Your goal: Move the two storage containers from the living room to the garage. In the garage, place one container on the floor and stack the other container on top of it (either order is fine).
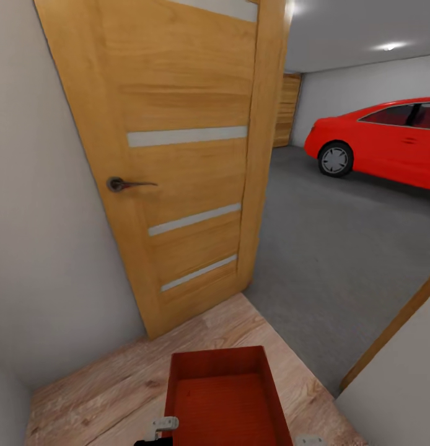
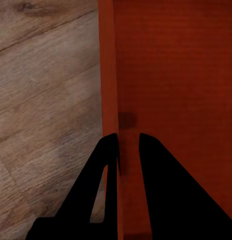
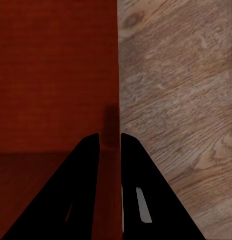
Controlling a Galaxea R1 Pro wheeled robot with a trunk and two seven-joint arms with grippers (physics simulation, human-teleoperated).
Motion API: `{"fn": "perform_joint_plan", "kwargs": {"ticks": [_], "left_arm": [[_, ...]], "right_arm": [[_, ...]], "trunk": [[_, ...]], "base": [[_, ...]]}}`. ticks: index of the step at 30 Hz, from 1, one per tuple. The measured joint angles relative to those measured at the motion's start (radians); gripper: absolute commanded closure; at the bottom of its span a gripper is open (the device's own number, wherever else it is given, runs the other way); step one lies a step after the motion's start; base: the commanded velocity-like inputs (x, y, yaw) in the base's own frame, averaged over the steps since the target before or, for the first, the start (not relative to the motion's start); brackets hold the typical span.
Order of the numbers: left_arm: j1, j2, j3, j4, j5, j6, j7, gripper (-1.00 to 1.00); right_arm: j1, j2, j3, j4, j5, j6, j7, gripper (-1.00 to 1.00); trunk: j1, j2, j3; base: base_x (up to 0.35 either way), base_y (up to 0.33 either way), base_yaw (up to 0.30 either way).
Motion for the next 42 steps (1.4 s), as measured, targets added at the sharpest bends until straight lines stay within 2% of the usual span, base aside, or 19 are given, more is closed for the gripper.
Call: {"fn": "perform_joint_plan", "kwargs": {"ticks": [8,20,26,35,42], "left_arm": [[0.0,0.0,0.001,0.0,-0.001,0.006,0.001,1.0],[0.0,-0.001,0.003,0.0,-0.002,0.006,0.001,1.0],[0.0,0.0,0.0,0.0,0.0,-0.009,0.0,1.0],[0.0,0.0,0.001,-0.001,-0.002,0.001,0.0,1.0],[0.0,0.0,0.0,-0.001,-0.001,0.001,0.0,1.0]], "right_arm": [[0.0,0.0,-0.001,0.0,0.001,0.008,0.001,1.0],[-0.001,0.0,0.0,0.001,0.0,0.007,0.0,1.0],[0.0,0.0,0.0,0.001,-0.001,-0.01,-0.001,1.0],[0.0,0.0,0.0,0.001,0.0,0.0,0.0,1.0],[0.0,0.0,0.0,0.001,0.0,0.0,0.0,1.0]], "trunk": [[0.0,0.0,0.0],[0.0,0.0,0.0],[0.0,0.0,0.0],[0.0,0.0,0.0],[0.0,0.0,0.0]], "base": [[0.195,0.029,-0.079],[0.198,0.082,-0.255],[0.053,0.025,-0.281],[0.05,0.062,-0.093],[0.013,0.015,-0.231]]}}
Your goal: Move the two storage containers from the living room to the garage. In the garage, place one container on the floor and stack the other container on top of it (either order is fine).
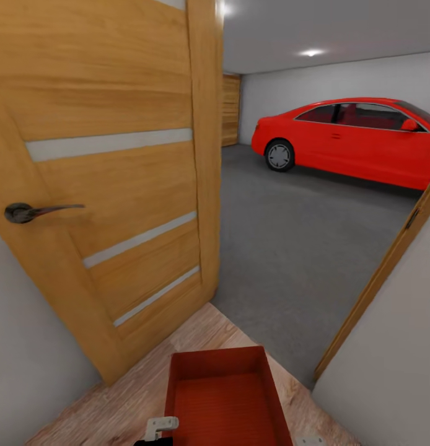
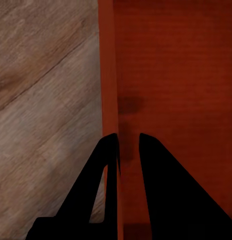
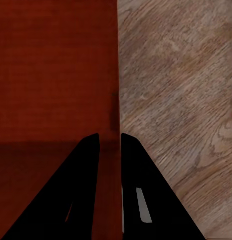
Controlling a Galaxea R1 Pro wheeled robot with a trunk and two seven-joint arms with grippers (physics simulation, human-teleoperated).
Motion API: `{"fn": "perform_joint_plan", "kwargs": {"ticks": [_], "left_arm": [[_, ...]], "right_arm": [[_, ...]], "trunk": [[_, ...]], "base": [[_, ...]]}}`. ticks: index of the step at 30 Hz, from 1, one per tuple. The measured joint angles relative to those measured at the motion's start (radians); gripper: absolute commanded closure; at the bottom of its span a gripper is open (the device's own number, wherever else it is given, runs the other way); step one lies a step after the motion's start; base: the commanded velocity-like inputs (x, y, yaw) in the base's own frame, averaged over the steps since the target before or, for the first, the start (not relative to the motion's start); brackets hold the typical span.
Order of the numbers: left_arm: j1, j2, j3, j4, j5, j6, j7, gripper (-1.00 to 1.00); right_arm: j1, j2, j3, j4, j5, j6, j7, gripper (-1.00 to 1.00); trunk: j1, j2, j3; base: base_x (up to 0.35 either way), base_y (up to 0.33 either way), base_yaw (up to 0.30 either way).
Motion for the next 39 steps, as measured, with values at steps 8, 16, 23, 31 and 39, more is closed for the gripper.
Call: {"fn": "perform_joint_plan", "kwargs": {"ticks": [8,16,23,31,39], "left_arm": [[0.0,0.0,0.001,0.0,-0.001,0.006,0.0,1.0],[0.0,0.0,0.001,0.001,-0.001,0.008,0.001,1.0],[0.0,0.0,0.001,0.001,-0.001,0.006,0.0,1.0],[0.0,0.0,0.001,0.001,-0.001,0.007,0.001,1.0],[0.0,0.0,0.0,0.001,0.0,-0.003,0.0,1.0]], "right_arm": [[0.0,0.0,0.0,0.0,0.001,0.007,0.001,1.0],[0.0,0.0,0.0,0.0,0.001,0.011,0.001,1.0],[0.0,0.0,0.0,0.0,0.001,0.008,0.001,1.0],[0.0,0.0,0.0,0.0,0.001,0.009,0.001,1.0],[0.0,0.0,0.0,0.001,0.0,-0.003,0.0,1.0]], "trunk": [[0.0,0.0,0.0],[0.0,0.0,0.0],[0.0,0.0,0.0],[0.0,0.0,0.0],[0.0,0.0,0.0]], "base": [[0.059,0.085,-0.188],[0.12,0.187,-0.103],[0.121,0.092,-0.109],[0.177,0.113,-0.224],[0.101,0.067,-0.244]]}}
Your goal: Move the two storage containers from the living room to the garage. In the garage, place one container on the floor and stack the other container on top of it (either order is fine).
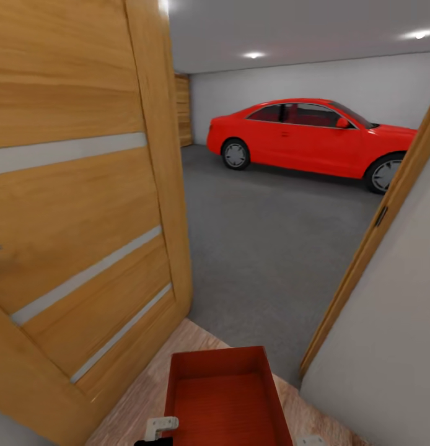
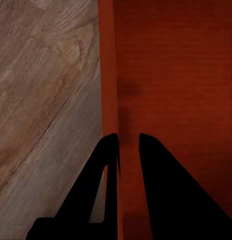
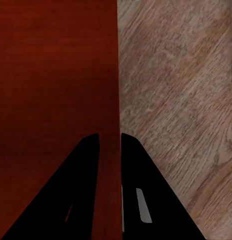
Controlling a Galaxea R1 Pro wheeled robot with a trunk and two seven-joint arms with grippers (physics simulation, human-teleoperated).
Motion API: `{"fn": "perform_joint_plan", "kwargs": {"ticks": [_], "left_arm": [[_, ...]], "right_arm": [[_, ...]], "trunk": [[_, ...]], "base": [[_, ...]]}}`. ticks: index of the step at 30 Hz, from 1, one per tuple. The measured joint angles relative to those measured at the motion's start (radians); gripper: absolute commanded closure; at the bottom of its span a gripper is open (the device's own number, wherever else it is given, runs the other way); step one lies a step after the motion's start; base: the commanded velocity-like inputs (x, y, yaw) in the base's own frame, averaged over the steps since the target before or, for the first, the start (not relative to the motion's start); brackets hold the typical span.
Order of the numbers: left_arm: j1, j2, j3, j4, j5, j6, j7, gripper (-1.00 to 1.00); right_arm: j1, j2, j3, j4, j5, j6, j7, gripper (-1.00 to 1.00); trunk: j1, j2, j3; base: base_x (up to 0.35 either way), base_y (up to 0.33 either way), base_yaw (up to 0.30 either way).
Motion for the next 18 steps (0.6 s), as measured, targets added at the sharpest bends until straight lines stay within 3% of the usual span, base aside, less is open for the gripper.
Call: {"fn": "perform_joint_plan", "kwargs": {"ticks": [7,13,18], "left_arm": [[0.0,0.0,0.001,0.0,0.0,0.008,0.001,1.0],[0.0,-0.001,0.002,0.0,-0.001,0.011,0.001,1.0],[0.0,0.0,0.0,-0.001,0.0,0.004,0.001,1.0]], "right_arm": [[0.0,0.0,0.0,0.0,0.001,0.011,0.001,1.0],[0.0,0.0,0.0,-0.001,0.001,0.015,0.001,1.0],[0.0,0.0,-0.001,0.0,0.001,0.004,0.001,1.0]], "trunk": [[0.0,0.0,0.0],[0.0,0.0,0.0],[0.0,0.0,0.0]], "base": [[0.08,0.094,-0.093],[0.145,0.2,-0.24],[0.056,0.065,-0.271]]}}
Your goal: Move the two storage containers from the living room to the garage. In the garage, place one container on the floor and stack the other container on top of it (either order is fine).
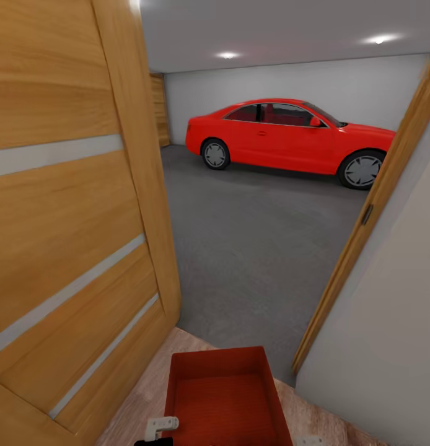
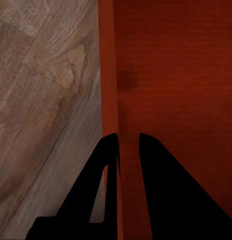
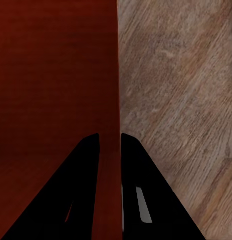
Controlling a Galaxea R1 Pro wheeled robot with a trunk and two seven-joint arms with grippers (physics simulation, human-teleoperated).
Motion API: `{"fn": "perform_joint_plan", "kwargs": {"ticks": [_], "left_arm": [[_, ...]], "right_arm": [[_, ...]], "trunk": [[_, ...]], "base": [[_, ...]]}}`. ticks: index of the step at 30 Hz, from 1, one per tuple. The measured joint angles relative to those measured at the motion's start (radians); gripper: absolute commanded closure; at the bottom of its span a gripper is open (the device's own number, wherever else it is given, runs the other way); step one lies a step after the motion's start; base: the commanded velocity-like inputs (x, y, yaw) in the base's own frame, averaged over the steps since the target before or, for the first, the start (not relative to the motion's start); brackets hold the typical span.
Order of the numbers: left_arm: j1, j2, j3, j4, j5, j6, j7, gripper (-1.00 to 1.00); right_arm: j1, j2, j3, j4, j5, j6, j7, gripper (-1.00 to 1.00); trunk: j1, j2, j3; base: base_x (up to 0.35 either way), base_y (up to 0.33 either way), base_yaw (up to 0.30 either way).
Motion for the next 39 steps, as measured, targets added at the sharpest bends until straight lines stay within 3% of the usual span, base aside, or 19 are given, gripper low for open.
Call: {"fn": "perform_joint_plan", "kwargs": {"ticks": [17,39], "left_arm": [[0.0,0.0,0.001,0.001,-0.001,0.007,0.001,1.0],[0.0,0.0,0.0,0.0,0.0,-0.001,-0.001,1.0]], "right_arm": [[0.0,0.0,0.0,0.0,0.0,0.01,0.001,1.0],[0.0,0.0,0.001,0.0,0.0,0.0,0.0,1.0]], "trunk": [[0.0,0.0,0.0],[0.0,0.0,0.0]], "base": [[0.141,0.179,-0.153],[0.078,0.059,-0.196]]}}
